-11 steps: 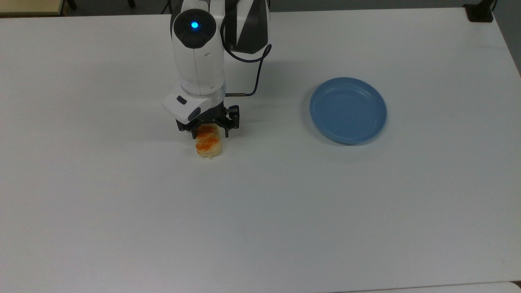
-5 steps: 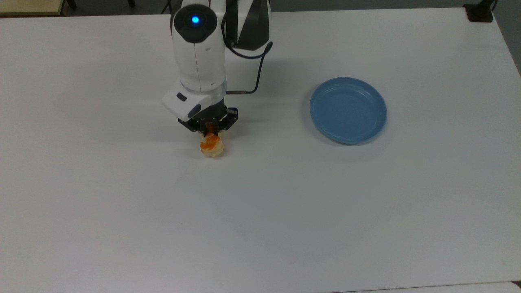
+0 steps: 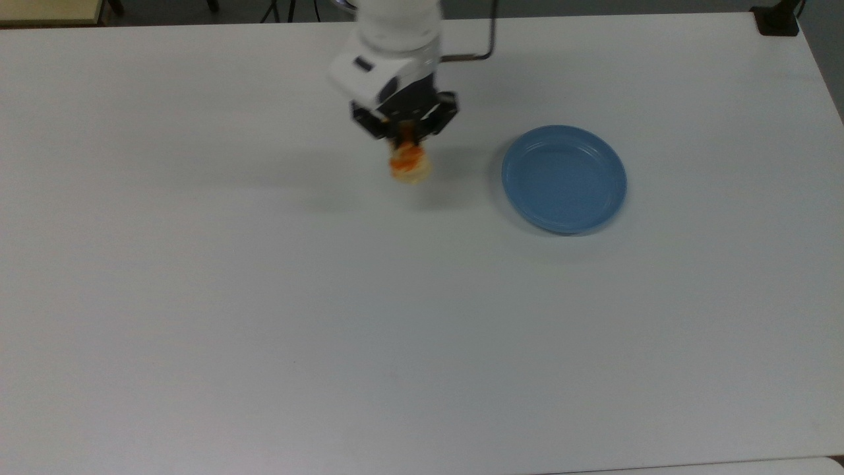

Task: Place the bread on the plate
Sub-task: 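Lift the bread roll and carry it over the blue plate, then lower the bread onto the plate and open the gripper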

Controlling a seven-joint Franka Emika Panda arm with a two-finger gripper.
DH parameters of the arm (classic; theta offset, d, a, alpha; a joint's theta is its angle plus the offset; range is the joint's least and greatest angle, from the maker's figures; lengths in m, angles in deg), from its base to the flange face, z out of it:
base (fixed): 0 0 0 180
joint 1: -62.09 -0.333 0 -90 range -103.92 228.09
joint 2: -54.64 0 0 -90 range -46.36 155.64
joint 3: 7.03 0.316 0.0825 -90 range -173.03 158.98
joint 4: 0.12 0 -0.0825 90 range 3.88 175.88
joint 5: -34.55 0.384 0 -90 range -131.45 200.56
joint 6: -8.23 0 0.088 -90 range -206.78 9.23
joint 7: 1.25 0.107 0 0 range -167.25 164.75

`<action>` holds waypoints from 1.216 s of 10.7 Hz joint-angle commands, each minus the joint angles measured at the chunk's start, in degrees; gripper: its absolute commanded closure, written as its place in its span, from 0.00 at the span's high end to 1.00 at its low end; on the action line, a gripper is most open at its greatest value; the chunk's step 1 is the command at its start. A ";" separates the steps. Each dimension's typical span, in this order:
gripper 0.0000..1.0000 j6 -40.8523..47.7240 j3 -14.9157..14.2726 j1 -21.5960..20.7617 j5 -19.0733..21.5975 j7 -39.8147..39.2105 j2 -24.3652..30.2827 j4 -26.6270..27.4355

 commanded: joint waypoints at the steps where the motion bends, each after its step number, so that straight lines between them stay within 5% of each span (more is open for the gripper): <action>1: 0.24 1.97 9.08 -1.14 -0.36 14.14 0.74 -0.39; 7: 0.27 -6.44 11.04 -9.13 -1.23 31.04 -8.12 0.05; 11: 0.26 -14.01 11.04 -10.46 -8.69 37.20 -13.14 -0.39; 12: 0.31 -14.11 11.04 -10.46 -9.75 37.38 -13.41 -0.39; 13: 0.62 -14.20 11.04 -10.37 -9.85 37.38 -14.28 -0.65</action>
